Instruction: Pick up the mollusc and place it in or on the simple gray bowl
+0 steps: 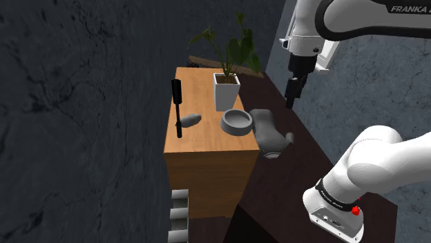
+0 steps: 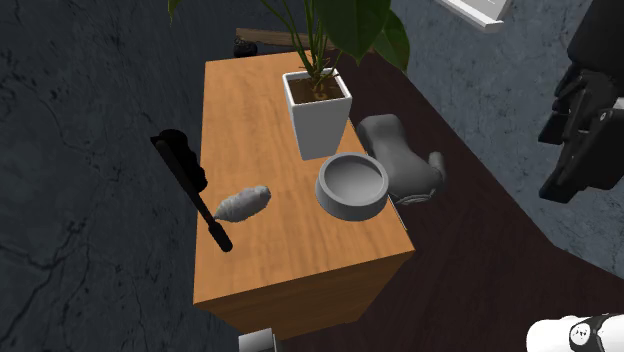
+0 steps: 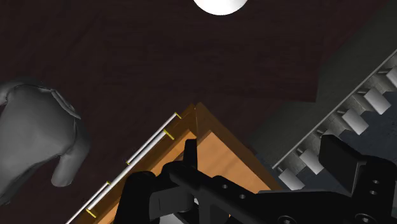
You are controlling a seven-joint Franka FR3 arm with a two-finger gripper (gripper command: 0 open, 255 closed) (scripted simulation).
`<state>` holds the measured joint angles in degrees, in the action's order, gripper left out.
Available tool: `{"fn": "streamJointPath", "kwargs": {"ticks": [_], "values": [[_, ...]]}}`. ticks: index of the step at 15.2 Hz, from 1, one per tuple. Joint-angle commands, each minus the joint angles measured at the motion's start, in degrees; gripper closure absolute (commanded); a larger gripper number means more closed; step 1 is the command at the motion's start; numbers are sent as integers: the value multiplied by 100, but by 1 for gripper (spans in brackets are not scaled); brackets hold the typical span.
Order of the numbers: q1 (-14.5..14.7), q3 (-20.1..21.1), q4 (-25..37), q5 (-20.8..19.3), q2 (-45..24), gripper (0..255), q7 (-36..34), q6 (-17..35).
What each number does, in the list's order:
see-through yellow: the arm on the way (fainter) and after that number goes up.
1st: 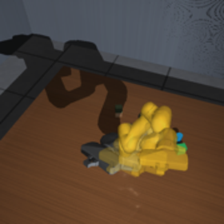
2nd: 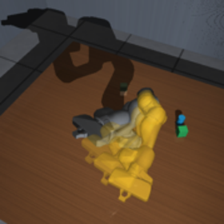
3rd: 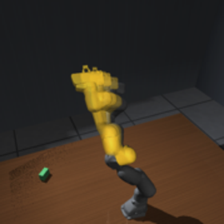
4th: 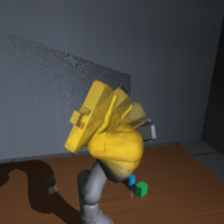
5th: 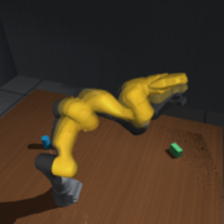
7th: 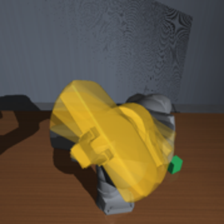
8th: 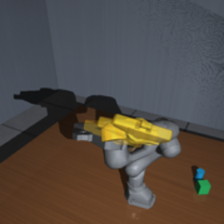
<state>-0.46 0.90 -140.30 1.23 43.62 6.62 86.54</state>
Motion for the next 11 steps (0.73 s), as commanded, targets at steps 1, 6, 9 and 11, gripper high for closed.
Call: {"fn": "streamJointPath", "kwargs": {"ticks": [1,6,9,11], "values": [[0,0,0,0,0,0,0,0],[114,70,331,15,-1120,0,145,763],[175,119,622,16,-1805,0,226,1143],[210,156,851,12,-2264,0,276,1362]]}}
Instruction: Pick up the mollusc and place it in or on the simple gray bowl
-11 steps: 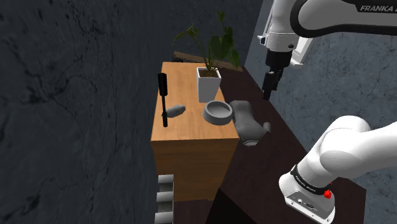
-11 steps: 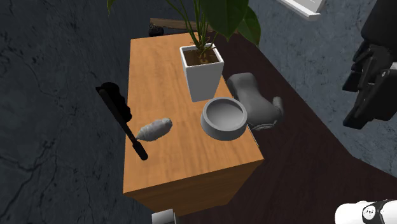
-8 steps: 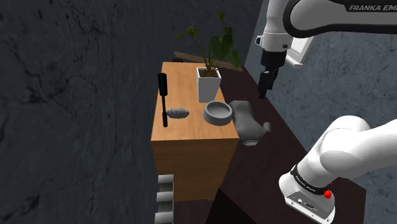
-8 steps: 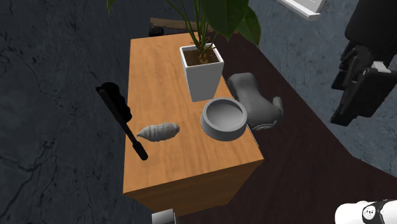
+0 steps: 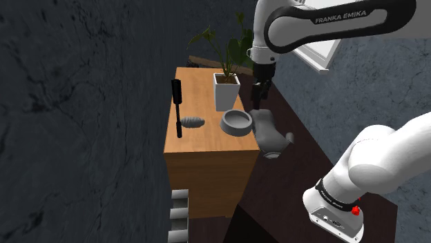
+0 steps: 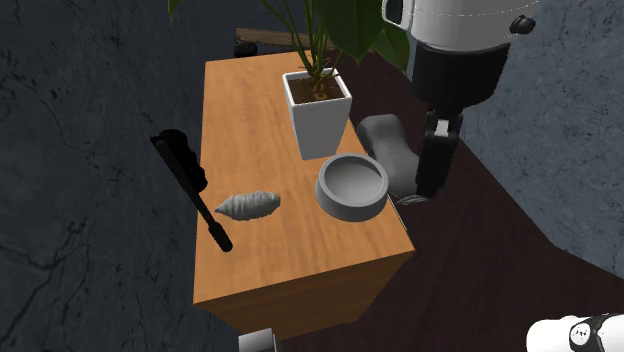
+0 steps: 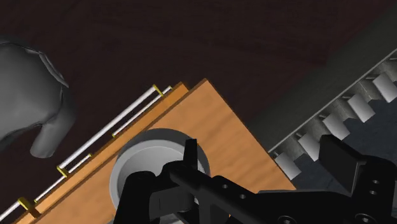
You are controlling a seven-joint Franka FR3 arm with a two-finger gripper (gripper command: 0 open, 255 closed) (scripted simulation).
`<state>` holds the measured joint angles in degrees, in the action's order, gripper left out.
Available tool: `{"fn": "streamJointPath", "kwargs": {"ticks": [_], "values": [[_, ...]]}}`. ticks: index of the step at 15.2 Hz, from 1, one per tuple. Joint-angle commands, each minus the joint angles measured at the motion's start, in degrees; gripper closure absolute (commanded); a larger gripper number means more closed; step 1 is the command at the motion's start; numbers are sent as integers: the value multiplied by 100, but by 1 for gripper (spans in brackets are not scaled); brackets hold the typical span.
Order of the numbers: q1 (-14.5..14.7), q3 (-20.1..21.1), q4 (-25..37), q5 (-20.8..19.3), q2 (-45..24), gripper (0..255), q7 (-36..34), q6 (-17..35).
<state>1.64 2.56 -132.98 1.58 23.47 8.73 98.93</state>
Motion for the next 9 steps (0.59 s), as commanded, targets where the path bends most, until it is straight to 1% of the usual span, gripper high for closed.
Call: {"fn": "streamJointPath", "kwargs": {"ticks": [1,5,9], "values": [[18,10,245,-27,-477,0,88,222],[87,89,815,-58,-1389,0,172,544],[158,169,1494,-116,-2295,0,239,750]]}}
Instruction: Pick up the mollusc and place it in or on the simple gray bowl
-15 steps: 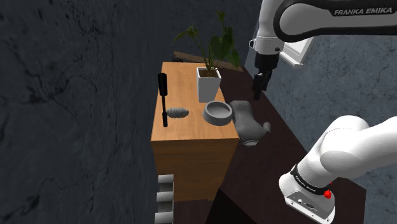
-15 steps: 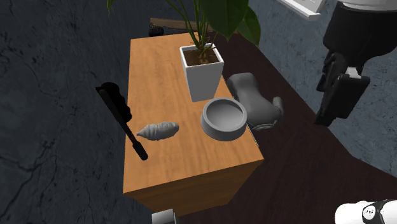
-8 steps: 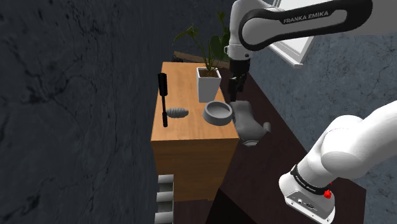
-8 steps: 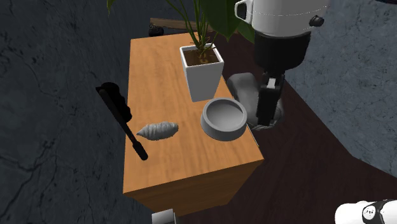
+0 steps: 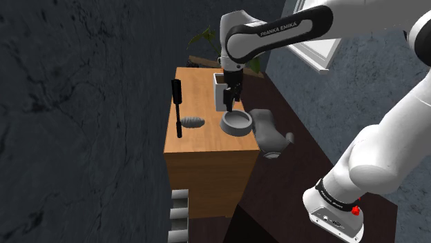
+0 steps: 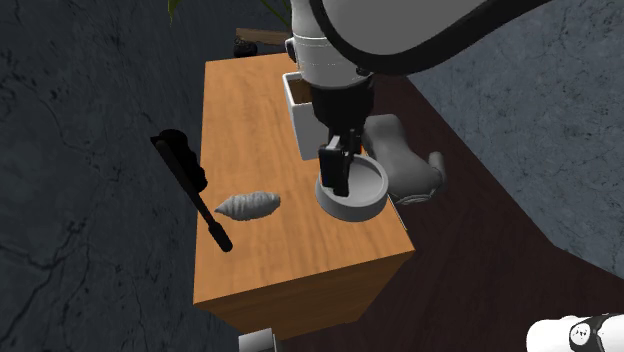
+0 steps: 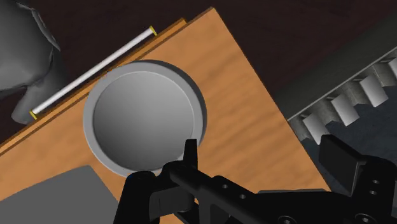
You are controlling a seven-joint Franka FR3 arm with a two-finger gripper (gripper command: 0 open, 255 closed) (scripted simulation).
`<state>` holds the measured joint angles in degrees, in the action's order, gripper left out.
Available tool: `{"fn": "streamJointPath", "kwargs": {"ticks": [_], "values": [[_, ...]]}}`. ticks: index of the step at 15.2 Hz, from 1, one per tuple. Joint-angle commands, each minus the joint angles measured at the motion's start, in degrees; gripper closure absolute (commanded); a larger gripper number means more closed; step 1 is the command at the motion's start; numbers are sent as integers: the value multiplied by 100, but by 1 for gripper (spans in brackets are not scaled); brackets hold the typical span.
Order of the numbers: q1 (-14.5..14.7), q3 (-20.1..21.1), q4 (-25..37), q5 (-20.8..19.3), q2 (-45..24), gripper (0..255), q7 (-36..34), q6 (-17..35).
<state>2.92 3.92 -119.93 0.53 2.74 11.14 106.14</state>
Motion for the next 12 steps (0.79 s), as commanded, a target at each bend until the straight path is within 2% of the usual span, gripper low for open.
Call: {"fn": "streamJointPath", "kwargs": {"ticks": [1,7,12], "values": [[49,51,377,-30,-447,0,13,62],[187,156,1661,-174,-1814,0,89,111],[347,221,2997,-320,-3007,0,157,-64]]}}
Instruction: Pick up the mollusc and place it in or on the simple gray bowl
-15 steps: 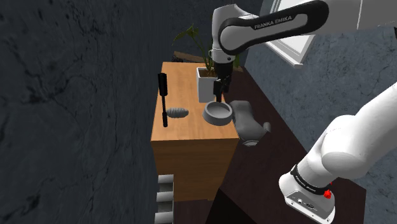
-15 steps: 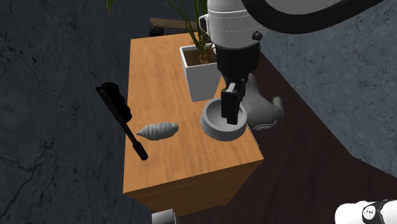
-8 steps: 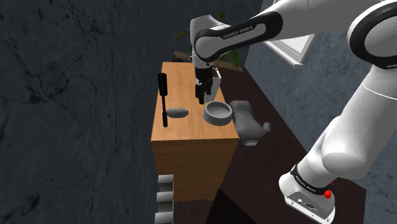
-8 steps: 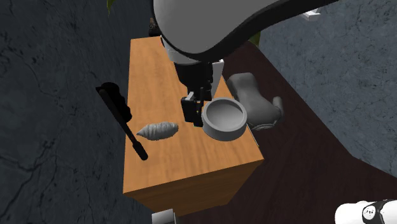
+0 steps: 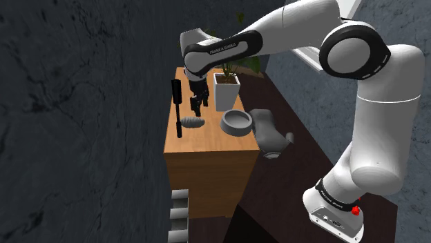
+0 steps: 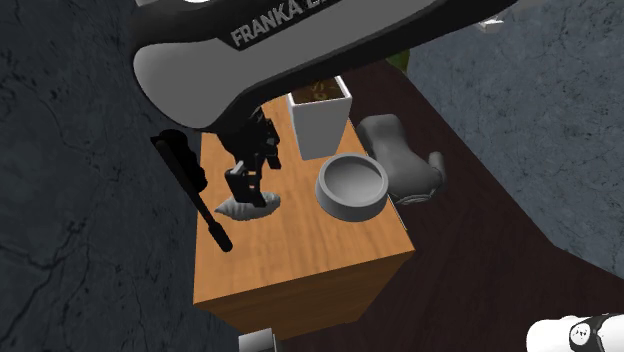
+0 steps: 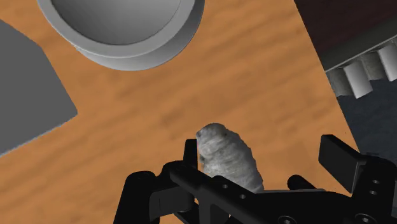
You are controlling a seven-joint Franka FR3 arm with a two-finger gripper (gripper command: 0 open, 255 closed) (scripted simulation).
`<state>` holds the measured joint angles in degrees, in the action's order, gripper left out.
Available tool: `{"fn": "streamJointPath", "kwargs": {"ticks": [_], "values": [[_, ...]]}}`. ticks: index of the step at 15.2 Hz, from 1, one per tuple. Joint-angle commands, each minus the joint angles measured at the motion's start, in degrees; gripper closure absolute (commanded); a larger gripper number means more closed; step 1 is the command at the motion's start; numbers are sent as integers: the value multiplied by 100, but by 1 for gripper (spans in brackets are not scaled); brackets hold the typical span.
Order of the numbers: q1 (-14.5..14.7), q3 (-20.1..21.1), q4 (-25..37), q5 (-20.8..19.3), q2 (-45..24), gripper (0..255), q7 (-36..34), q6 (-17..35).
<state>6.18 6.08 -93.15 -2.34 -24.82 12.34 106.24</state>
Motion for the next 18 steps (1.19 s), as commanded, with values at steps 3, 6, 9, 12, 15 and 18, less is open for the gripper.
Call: {"fn": "streamJointPath", "kwargs": {"ticks": [3,6,9,12,15,18], "values": [[144,31,1297,-123,-1029,0,92,-294],[293,45,2512,-210,-1910,0,167,-644],[327,42,2670,-229,-2126,0,184,-590],[316,39,2433,-233,-2122,0,176,-356],[309,37,2248,-238,-2131,0,170,-164],[309,36,2250,-238,-2132,0,170,-164]]}}
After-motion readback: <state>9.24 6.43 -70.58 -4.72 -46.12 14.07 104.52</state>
